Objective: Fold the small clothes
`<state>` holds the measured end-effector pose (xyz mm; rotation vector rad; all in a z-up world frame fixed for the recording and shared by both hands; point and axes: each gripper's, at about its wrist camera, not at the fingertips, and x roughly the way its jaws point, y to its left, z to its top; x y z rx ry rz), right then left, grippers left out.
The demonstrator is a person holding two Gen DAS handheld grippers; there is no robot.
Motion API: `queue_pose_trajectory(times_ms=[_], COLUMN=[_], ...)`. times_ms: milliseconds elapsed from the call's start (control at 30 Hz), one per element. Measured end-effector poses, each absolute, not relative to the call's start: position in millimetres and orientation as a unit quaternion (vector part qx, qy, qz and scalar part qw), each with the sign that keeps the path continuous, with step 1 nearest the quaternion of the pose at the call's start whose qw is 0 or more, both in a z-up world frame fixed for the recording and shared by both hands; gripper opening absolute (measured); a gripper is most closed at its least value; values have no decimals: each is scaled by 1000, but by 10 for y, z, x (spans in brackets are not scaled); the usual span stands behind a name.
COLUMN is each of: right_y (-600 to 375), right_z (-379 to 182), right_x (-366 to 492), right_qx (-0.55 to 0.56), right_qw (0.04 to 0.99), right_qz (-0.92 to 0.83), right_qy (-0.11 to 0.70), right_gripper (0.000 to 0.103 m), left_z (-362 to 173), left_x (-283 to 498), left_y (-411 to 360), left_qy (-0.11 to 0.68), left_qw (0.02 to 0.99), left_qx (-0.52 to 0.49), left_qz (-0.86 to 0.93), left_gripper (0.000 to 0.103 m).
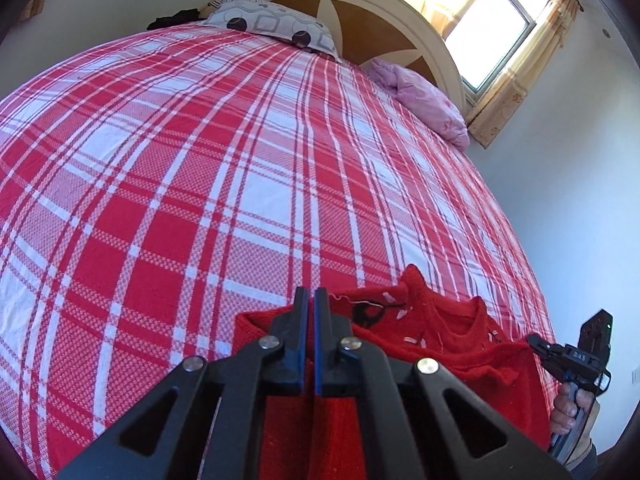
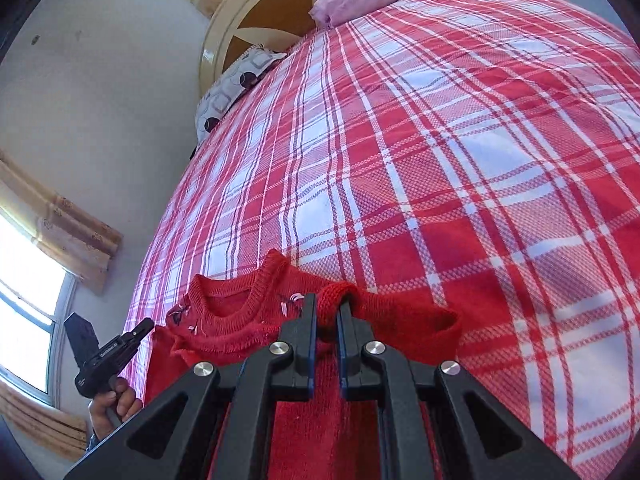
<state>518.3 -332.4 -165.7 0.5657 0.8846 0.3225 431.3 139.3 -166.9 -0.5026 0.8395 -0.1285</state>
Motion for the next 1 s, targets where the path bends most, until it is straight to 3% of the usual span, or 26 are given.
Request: queue_pose_trajectory(times_ms=[100, 133, 167, 200, 267, 367, 567, 700, 733, 767, 800, 1000], right_y=[-3369, -3394, -3417, -3437, -3493, -3532, -3463, -3318, -3272, -3207, -3164, -3080], right_z=[-1731, -1732, -1716, -1698, -1630, -1522, -1470, -1591, -1622, -1665, -1695, -1571], right_x=[5239, 5199, 5151, 5119, 5021, 4972, 5013, 5129, 5151, 5186, 5203, 5134], right_qx=[281, 279, 275, 272, 264, 236, 195, 176, 167, 144, 129, 106], right_qw=[847, 852, 858, 863, 874, 889, 893, 883, 882, 883, 883, 898], right_qz=[143, 138, 131, 129, 130, 118, 125, 142, 141, 130, 124, 119], right_qy=[428, 421, 413, 406, 386, 374, 385, 411, 418, 427, 433, 411], right_gripper=[15, 28, 45, 51, 54, 54, 54, 54, 46, 22, 10, 6], left_z=[-1578, -1525, -1480, -1438, -1385, -1428, -1680, -1738, -1736, -1726, -1707, -1507], left_x=[4248, 4204, 4187, 4149, 4111, 4211, 4476, 4466, 4456, 4441, 4420, 4391], left_y=[1320, 1292, 1264, 1229, 1162, 979, 866, 908, 906, 904, 906, 1159], left_qy=[400, 394, 389, 384, 374, 399, 457, 461, 459, 455, 449, 401], left_qw=[887, 892, 897, 901, 908, 902, 879, 876, 878, 880, 883, 904], left_qx=[-217, -206, -192, -179, -158, -107, -79, -84, -80, -75, -74, -115], left_qz=[-75, -83, -86, -91, -102, -122, -111, -113, -114, -114, -112, -91], left_gripper=[17, 22, 38, 58, 77, 75, 27, 6, 5, 3, 1, 0])
